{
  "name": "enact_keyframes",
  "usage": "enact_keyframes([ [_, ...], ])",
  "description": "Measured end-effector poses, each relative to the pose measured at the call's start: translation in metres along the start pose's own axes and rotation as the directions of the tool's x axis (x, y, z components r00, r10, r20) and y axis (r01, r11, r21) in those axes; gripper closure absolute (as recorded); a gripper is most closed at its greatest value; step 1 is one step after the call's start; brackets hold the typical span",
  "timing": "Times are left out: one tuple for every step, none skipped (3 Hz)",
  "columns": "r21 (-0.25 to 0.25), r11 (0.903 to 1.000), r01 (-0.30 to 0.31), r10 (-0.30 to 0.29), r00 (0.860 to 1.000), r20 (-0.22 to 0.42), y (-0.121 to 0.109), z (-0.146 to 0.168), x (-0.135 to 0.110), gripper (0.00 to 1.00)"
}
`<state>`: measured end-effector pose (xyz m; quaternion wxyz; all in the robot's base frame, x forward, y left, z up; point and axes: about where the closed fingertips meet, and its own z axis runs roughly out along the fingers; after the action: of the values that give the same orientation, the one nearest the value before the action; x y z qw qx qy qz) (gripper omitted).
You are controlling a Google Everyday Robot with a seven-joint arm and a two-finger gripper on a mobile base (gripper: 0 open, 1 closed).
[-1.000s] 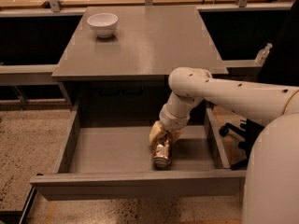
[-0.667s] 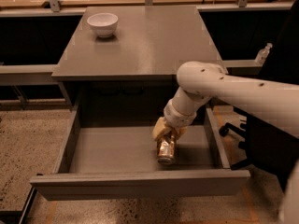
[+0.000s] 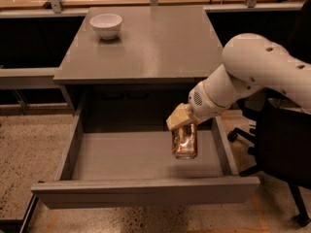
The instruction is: Pick orange can from top drawer and place on counter
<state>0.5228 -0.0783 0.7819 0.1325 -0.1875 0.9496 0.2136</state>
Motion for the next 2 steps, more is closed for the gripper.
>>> enact_keyframes([
  [-0.027,0.994,0.106,-0.104,0.993,0.065,0.001,-0.035,-0.022,1.0],
  [-0.031,0.9771,0.211,-0.205,0.971,0.124,-0.008,-0.066,-0.071,1.0],
])
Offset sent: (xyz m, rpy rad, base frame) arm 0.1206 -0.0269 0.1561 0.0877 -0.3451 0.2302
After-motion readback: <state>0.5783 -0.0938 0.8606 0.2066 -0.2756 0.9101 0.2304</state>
